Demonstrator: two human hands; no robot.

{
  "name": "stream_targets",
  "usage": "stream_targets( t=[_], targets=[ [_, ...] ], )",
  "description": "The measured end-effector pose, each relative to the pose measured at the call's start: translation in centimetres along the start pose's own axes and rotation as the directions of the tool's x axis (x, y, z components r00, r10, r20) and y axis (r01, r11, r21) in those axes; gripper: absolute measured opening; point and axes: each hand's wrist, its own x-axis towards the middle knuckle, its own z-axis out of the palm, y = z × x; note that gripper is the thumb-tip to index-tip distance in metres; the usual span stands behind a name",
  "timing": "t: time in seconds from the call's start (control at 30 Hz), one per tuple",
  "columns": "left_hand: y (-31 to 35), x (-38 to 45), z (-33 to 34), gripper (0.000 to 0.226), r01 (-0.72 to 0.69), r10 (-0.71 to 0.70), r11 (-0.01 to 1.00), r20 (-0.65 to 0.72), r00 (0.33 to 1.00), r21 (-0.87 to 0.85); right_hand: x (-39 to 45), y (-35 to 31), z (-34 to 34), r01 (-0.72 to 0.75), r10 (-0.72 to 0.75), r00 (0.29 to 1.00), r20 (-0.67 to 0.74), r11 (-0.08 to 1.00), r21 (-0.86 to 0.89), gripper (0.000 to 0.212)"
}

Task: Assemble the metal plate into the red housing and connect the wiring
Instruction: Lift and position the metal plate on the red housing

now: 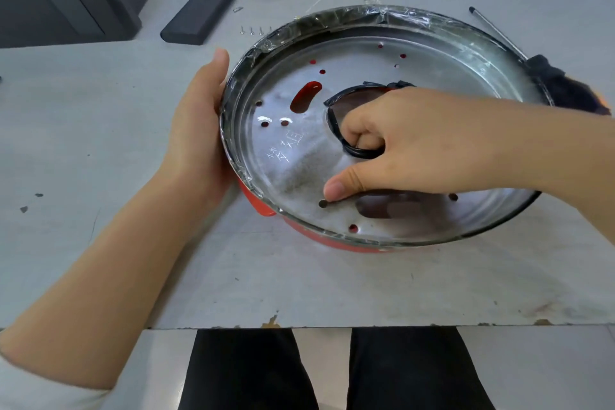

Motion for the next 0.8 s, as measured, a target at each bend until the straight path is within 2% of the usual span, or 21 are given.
stream_targets(
  t=[0.37,0.63,0.8],
  targets=[
    [0.02,0.1,-0.15,0.042,-0.017,0.017,1.0,-0.032,0.999,0.019,0.37,-0.07,-0.04,0.014,-0.013,1.0,-0.013,0.999,0.052,0.063],
    [-0.01,0.18,-0.09,0.05,-0.04,0.04,0.999,-0.029,0.999,-0.001,0.32,-0.06,-0.22,0.016,-0.014,1.0,-0.019,0.997,0.08,0.061],
    [-0.08,0.38,-0.23,0.044,-0.029,0.029,1.0,-0.026,0.999,0.003,0.41,-0.02,-0.1,0.003,-0.001,1.0,-0.015,0.994,0.108,0.059]
  ],
)
